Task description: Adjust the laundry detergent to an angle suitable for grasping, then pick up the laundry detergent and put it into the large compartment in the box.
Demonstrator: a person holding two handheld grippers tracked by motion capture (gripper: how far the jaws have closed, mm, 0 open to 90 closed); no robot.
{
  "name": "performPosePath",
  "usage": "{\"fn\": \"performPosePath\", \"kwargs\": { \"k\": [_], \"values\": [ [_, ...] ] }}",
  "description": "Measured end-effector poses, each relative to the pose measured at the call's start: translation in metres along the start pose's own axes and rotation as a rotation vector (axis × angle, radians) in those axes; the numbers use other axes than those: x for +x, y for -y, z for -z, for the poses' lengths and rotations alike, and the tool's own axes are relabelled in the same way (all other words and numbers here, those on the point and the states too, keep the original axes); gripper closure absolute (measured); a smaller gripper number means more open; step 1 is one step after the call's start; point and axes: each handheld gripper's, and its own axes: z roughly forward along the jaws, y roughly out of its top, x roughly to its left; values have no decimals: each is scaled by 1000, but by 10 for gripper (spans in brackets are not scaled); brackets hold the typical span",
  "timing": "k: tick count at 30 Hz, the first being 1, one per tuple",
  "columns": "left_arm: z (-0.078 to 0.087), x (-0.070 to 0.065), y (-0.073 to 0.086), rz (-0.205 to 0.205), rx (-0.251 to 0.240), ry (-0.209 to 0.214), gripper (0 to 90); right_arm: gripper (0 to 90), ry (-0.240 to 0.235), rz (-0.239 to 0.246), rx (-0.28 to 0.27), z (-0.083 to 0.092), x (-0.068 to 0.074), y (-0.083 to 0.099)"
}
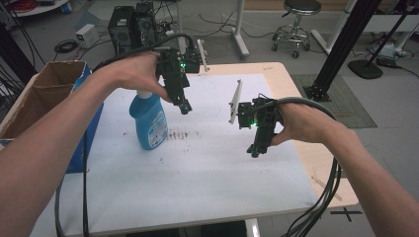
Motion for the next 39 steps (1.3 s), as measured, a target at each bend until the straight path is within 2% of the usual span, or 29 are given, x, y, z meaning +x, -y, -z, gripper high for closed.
{"fn": "performPosePath", "kwargs": {
  "k": [7, 8, 13, 14, 20, 23, 28, 33, 39],
  "values": [
    [0, -2, -3, -8, -8, 5, 173, 135, 11, 2, -5, 1, 2, 0],
    [-1, -2, -3, -10, -6, 5, 173, 134, 17, 19, -3, 1, 1, 0],
    [-1, -3, -4, -10, 0, -3, 173, 135, 13, 6, 2, 0, 3, 0],
    [0, -3, -4, -7, 0, -5, 173, 135, 14, 18, -1, 0, 3, 0],
    [3, -5, -3, -8, -4, -9, 173, 135, 20, 5, -4, 2, 5, -1],
    [4, -6, -3, -4, -2, -15, 173, 135, 19, 20, -2, 1, 4, -1],
    [3, -6, -4, -11, -2, -10, 173, 135, 22, 10, 4, 1, 4, -1],
    [2, -4, -4, 3, 1, -15, 173, 135, 27, 21, 2, 0, 4, -1],
    [5, -2, -3, 23, -6, -27, 173, 135, 26, 9, 3, 0, 3, -1]
  ]
}}
